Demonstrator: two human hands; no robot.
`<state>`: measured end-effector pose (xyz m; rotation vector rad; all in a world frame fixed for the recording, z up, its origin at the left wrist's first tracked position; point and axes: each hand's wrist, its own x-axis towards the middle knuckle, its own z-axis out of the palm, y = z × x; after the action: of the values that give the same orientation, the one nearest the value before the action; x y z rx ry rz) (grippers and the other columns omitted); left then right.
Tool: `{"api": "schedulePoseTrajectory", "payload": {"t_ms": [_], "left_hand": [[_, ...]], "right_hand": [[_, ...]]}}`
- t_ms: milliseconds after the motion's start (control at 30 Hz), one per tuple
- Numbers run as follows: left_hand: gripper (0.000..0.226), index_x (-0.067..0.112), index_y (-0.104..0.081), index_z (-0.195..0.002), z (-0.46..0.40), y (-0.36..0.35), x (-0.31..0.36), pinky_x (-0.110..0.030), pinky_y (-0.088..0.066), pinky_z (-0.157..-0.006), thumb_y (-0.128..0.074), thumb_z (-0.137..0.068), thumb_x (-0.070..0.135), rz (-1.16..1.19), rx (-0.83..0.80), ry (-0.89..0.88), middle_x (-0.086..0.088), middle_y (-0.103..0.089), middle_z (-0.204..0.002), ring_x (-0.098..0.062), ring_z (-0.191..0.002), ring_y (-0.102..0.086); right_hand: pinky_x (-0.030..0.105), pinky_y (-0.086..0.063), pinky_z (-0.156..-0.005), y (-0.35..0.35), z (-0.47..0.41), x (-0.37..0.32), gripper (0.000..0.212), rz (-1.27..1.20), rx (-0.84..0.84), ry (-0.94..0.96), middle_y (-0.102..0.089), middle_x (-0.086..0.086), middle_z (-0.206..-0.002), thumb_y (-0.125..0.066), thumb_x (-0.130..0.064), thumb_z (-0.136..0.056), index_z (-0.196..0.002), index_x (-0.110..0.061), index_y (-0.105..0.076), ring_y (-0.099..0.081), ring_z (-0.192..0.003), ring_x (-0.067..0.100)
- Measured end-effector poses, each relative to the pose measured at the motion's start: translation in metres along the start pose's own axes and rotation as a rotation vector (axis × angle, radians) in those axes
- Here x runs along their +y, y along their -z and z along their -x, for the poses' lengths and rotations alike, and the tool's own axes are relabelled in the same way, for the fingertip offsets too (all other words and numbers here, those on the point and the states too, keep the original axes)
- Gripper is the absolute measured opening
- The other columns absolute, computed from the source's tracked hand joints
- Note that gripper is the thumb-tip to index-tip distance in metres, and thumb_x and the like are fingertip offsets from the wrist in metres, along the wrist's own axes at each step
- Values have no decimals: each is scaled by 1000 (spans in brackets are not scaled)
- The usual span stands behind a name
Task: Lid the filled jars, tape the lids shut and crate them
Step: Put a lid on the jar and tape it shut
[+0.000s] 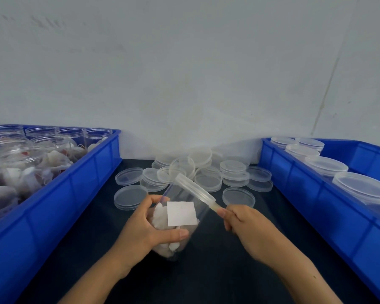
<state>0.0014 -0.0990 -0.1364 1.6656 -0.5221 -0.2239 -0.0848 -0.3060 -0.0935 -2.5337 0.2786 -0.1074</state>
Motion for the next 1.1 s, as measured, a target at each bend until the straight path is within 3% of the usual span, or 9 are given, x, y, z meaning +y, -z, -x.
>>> {"api": "schedulePoseTrajectory", "payload": {"t_ms": [233, 467, 633, 767, 867, 933, 1000, 1067, 1100], "left_hand": [[84, 24, -60, -110, 2, -2, 1, -21, -54, -52, -90, -32, 35, 81, -14, -7, -4, -64, -108, -4, -84, -68], [81, 31, -61, -107, 2, -1, -2, -19, -54, -65, -89, -31, 38, 105, -30, 16, 11, -69, -99, -3, -89, -66], [79, 33, -61, -108, 2, 1, -3, -18, -54, -70, -90, -35, 36, 80, -110, -23, 12, -68, -103, -5, -94, -66], [77, 33, -60, -113, 1, 9, 0, -21, -55, -74, -88, -41, 36, 67, -249, -21, 10, -68, -107, -8, -98, -66], [63, 50, -62, -104, 2, 11, 3, -16, -52, -75, -84, -45, 46, 21, -244, -21, 18, -66, -108, 0, -100, -63], [58, 58, -53, -112, 3, 13, 7, -18, -50, -84, -77, -59, 61, -89, -170, -8, 29, -54, -114, 2, -108, -57], [56, 63, -28, -131, 6, 13, 12, -22, -46, -92, -48, -80, 73, -418, -97, -81, 37, -34, -116, 6, -112, -49], [71, 59, 7, -142, 10, 5, 18, -20, -44, -89, -19, -78, 79, -723, -27, -203, 38, -26, -120, 7, -103, -51], [77, 56, 14, -143, 12, 0, 21, -19, -41, -88, -15, -77, 83, -783, 7, -248, 38, -23, -124, 8, -103, -50]], "right_hand": [[28, -39, -64, 3, 2, -3, 46, -7, -20, -22, -49, -3, -68, -31, -50, -100, -78, -17, -53, -44, -62, 11], [31, -39, -65, -1, -1, 0, 43, -31, -6, 23, -49, -2, -72, -34, -52, -99, -93, -13, -52, -43, -65, 13], [29, -40, -62, 0, -2, 8, 23, -64, -23, 107, -45, -5, -65, -38, -49, -99, -118, -36, -41, -44, -61, 10], [22, -36, -55, 3, -3, 12, 38, -57, -19, 192, -38, -6, -56, -42, -49, -97, -131, -63, -28, -39, -52, 5], [17, -35, -52, 0, -2, 9, 41, -8, 27, 216, -44, -8, -56, -39, -52, -97, -136, -61, -31, -42, -49, 4], [16, -40, -59, -4, -2, 7, 42, 4, 84, 213, -55, -10, -66, -36, -52, -98, -139, -58, -32, -51, -60, 2], [23, -46, -70, -9, 0, 3, 43, 34, 130, 199, -61, -9, -77, -33, -53, -98, -142, -54, -33, -56, -73, 5], [25, -46, -70, -13, 3, -2, 44, 63, 170, 192, -60, -7, -72, -32, -52, -99, -143, -50, -33, -55, -71, 7], [27, -47, -72, -15, 5, -5, 45, 68, 189, 191, -62, -6, -74, -33, -52, -99, -143, -50, -33, -57, -74, 9]]}}
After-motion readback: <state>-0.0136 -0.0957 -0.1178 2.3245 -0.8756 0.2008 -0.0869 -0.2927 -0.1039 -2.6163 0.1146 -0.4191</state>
